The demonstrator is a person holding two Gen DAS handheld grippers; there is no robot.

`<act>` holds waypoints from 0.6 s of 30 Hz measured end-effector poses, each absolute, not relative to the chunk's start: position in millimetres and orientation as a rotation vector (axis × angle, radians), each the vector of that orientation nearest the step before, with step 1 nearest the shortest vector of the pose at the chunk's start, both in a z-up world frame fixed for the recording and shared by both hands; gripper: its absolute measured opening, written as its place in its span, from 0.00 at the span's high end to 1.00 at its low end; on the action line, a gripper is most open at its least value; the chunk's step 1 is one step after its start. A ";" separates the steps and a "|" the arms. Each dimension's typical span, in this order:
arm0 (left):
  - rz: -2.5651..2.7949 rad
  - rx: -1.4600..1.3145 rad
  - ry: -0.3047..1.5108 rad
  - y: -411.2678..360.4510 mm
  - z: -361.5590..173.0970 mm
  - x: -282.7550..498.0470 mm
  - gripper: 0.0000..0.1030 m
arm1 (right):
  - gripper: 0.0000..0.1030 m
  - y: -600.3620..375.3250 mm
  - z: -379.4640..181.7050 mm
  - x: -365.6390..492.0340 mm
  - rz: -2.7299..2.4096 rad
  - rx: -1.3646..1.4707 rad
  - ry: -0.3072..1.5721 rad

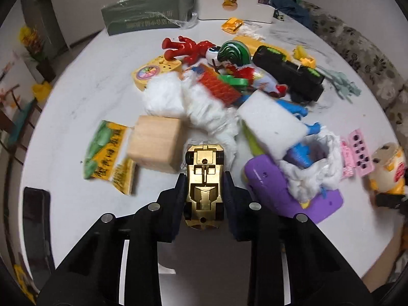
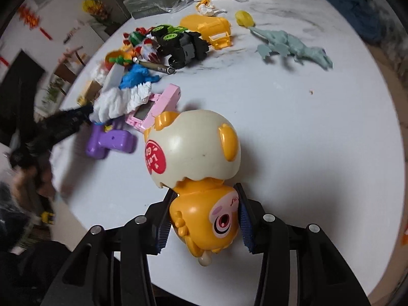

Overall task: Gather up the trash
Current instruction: 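Grasp the orange-white egg toy with the right gripper while the left grasps the gold toy car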

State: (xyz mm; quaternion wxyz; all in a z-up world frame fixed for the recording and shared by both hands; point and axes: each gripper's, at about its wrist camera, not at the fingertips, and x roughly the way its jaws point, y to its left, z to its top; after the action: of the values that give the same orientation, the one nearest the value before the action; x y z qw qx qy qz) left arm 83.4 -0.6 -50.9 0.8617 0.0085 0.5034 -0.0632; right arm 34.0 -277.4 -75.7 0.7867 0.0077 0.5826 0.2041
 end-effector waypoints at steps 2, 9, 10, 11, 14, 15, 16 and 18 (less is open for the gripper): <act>-0.164 -0.024 1.018 6.8 -34.2 71.5 0.72 | 0.57 -273.3 -73.8 31.8 0.465 0.061 1.253; -0.299 -0.035 0.927 17.9 28.0 -1.9 0.72 | 0.57 -279.3 -50.1 18.9 0.589 0.240 1.262; -0.310 -0.006 0.925 15.2 32.1 -12.5 0.72 | 0.57 -276.6 -41.6 11.1 0.624 0.242 1.259; -0.328 0.034 0.923 11.0 36.0 -26.8 0.72 | 0.57 -271.4 -36.3 8.8 0.645 0.239 1.257; -0.386 0.178 0.945 -6.1 32.8 -66.1 0.72 | 0.57 -259.2 -16.8 -21.3 0.760 0.209 1.277; -0.410 0.221 0.970 -12.3 26.5 -77.6 0.72 | 0.57 -254.5 -14.6 -31.2 0.801 0.189 1.293; -0.425 0.246 0.991 -15.1 21.2 -86.2 0.72 | 0.57 -248.7 -16.1 -38.7 0.833 0.166 1.311; -0.469 0.277 1.061 -20.9 2.3 -101.6 0.72 | 0.57 -231.0 -22.8 -55.9 0.908 0.085 1.359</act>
State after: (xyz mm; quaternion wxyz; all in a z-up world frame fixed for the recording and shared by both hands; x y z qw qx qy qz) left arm -101.6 -20.9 2.3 0.8274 0.1304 0.4998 -0.2206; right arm -55.9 -231.0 -22.8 0.6836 0.0381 0.6061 0.4048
